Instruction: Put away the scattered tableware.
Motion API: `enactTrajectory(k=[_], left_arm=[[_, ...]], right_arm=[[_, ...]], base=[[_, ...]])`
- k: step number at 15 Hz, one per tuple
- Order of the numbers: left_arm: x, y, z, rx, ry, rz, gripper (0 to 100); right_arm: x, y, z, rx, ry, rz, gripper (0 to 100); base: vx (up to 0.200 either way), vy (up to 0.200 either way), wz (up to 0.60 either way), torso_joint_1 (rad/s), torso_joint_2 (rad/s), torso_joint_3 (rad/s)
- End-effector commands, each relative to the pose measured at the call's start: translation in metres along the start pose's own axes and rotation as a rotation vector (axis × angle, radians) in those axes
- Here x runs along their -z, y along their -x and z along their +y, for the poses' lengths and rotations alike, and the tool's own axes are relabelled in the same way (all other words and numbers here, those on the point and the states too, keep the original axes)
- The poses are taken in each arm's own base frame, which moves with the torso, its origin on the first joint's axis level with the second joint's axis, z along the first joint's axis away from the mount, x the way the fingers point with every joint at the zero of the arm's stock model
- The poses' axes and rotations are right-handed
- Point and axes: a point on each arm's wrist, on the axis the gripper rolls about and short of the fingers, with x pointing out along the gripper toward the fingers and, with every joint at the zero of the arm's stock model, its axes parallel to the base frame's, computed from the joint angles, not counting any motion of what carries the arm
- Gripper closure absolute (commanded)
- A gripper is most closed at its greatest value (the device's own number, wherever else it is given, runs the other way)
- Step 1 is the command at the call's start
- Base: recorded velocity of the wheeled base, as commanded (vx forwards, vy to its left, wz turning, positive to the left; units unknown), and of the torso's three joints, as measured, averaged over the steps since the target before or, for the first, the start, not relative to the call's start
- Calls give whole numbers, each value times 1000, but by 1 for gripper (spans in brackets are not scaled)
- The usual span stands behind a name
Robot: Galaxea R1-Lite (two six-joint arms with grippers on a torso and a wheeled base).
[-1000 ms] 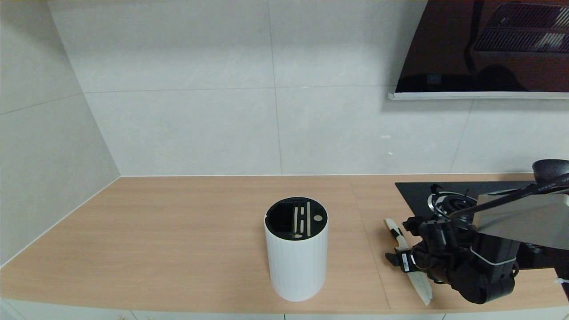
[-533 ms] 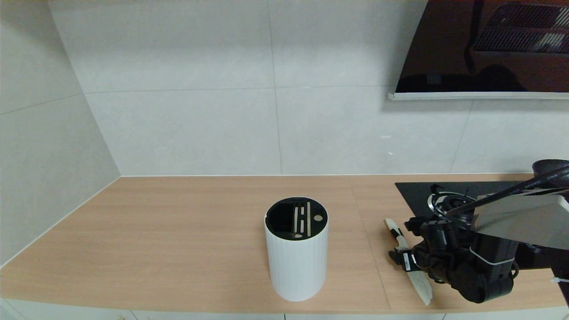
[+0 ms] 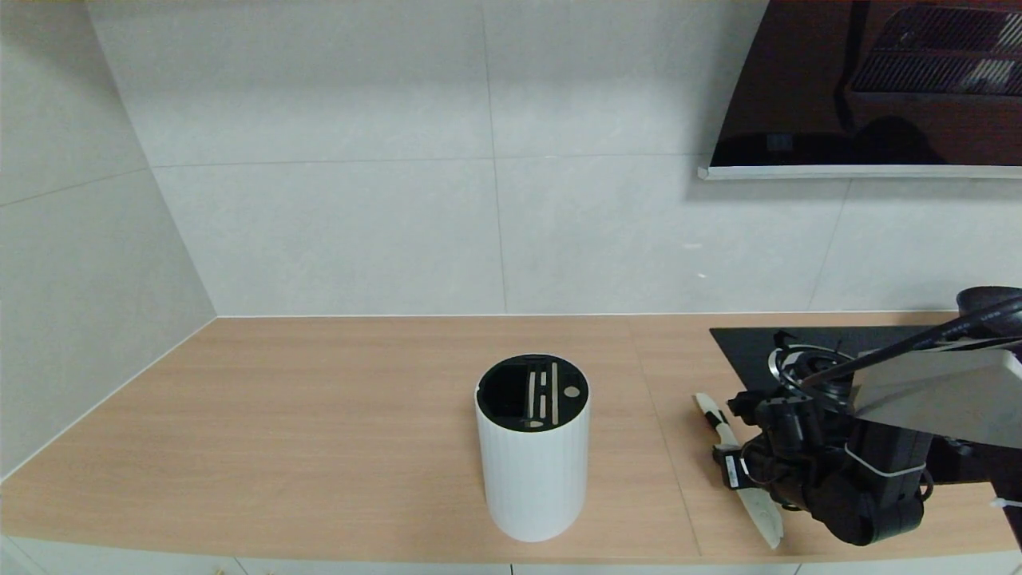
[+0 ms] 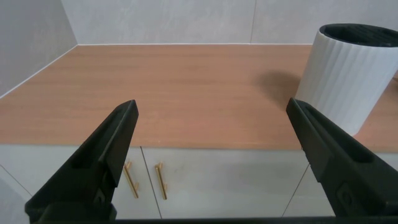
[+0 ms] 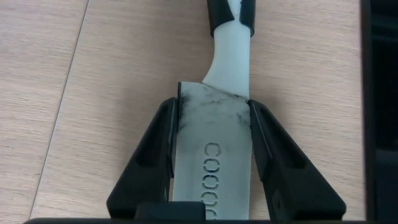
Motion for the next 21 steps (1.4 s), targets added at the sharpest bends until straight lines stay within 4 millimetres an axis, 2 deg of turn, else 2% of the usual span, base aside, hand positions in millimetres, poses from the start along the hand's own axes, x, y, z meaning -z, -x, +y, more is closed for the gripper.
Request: enactTrajectory(k=[1, 5, 6, 7, 11, 12, 13, 14, 15, 16, 17, 18, 19, 20, 21], left_arm=[[0, 0, 0, 0, 0, -1, 0], [0, 0, 0, 0, 1, -1, 0], [0, 0, 0, 0, 1, -1, 0], [0, 0, 0, 0, 1, -1, 0], [-3, 1, 0, -2, -4, -20, 0], [-35, 10, 0, 6, 4, -164, 0], [-61, 16, 0, 41, 4, -187, 0], [-85, 17, 1, 110, -6, -140, 0], [-107, 11, 0, 179, -23, -46, 0], [-116, 6, -1, 204, -36, -3, 0], [-147, -25, -5, 263, -50, 101, 0], [-160, -47, -8, 289, -49, 157, 0], [-167, -63, -10, 301, -47, 186, 0], [-171, -91, -14, 332, -43, 235, 0], [-171, -120, -22, 374, -39, 248, 0]], right_arm=[[-14, 16, -3, 2, -12, -42, 100], [-55, 73, -11, 7, -26, -194, 100], [-61, 83, -12, 5, -28, -222, 100], [-61, 83, -12, 5, -28, -222, 100], [-81, 117, -12, 10, -37, -325, 100], [-95, 141, -15, 40, -51, -404, 100], [-108, 162, -18, 41, -63, -475, 100], [-125, 178, -20, 40, -67, -531, 100], [-150, 195, -20, 42, -47, -587, 100], [-160, 204, -20, 41, -37, -605, 100], [-187, 236, -7, -8, -18, -657, 100], [-197, 252, 4, -51, -5, -669, 100], [-201, 260, 13, -86, 5, -677, 100], [-200, 265, 32, -145, 25, -674, 100], [-192, 271, 54, -215, 54, -659, 100]], base=[[0, 0, 0, 0, 0, 0], [0, 0, 0, 0, 0, 0], [0, 0, 0, 0, 0, 0], [0, 0, 0, 0, 0, 0], [0, 0, 0, 0, 0, 0], [0, 0, 0, 0, 0, 0], [0, 0, 0, 0, 0, 0], [0, 0, 0, 0, 0, 0], [0, 0, 0, 0, 0, 0], [0, 0, 0, 0, 0, 0], [0, 0, 0, 0, 0, 0], [0, 0, 0, 0, 0, 0], [0, 0, 0, 0, 0, 0], [0, 0, 0, 0, 0, 0], [0, 0, 0, 0, 0, 0]])
